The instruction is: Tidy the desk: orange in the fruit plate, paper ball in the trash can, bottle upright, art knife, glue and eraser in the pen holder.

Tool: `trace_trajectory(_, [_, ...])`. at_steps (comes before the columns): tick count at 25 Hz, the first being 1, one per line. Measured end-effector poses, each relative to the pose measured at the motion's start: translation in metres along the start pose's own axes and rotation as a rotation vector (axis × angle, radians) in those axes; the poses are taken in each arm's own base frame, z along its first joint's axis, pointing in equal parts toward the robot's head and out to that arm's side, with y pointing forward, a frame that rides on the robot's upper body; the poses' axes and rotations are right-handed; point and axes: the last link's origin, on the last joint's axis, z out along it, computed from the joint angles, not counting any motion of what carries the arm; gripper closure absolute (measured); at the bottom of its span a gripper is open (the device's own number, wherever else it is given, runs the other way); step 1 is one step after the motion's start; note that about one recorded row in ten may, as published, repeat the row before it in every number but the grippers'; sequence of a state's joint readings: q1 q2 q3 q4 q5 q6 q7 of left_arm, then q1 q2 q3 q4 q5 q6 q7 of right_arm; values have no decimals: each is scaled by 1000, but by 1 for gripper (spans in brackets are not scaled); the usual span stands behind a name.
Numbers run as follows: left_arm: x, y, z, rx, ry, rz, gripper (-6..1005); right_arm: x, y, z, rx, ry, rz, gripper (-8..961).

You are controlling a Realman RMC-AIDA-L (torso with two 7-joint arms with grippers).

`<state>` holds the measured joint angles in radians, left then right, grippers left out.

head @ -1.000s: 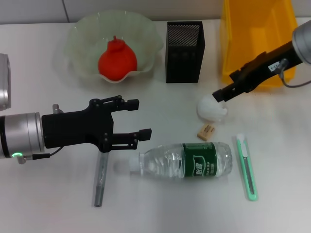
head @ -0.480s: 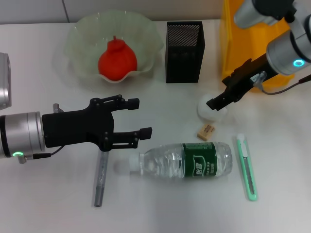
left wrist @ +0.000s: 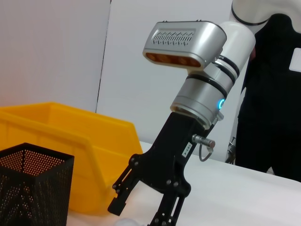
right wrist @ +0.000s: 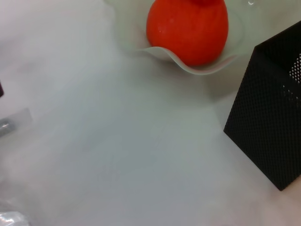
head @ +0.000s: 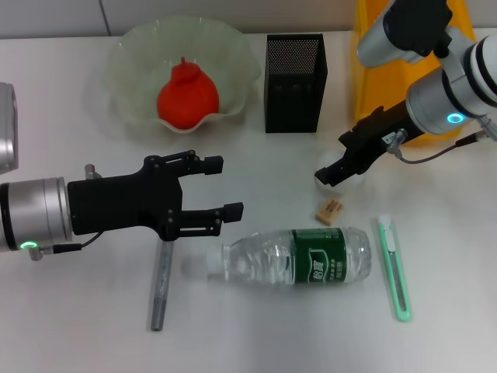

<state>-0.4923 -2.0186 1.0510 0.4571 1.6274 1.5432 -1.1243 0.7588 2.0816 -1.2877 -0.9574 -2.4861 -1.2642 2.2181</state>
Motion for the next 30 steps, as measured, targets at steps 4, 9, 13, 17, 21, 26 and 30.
trace_trajectory(4, [0,0,0,-1,0,1,173,1,-1,7,12,-1,-8,146])
trace_trajectory(9, [1,0,1,-3,1,2,173,3,0,12,17,8,-16,152])
trace_trajectory(13, [1,0,2,-3,2,2,173,4,1,14,16,17,-23,156])
trace_trajectory(17, [1,0,2,-3,2,2,174,7,1,16,16,20,-10,161])
trace_trajectory(21, [2,-1,2,-4,2,4,174,5,2,13,7,14,-7,274])
trace_trajectory(26, [2,-1,2,-4,3,6,174,-9,6,-19,-31,-62,22,377])
trace_trajectory(30, [2,-1,2,-4,3,7,174,-19,-2,-64,13,-205,79,405])
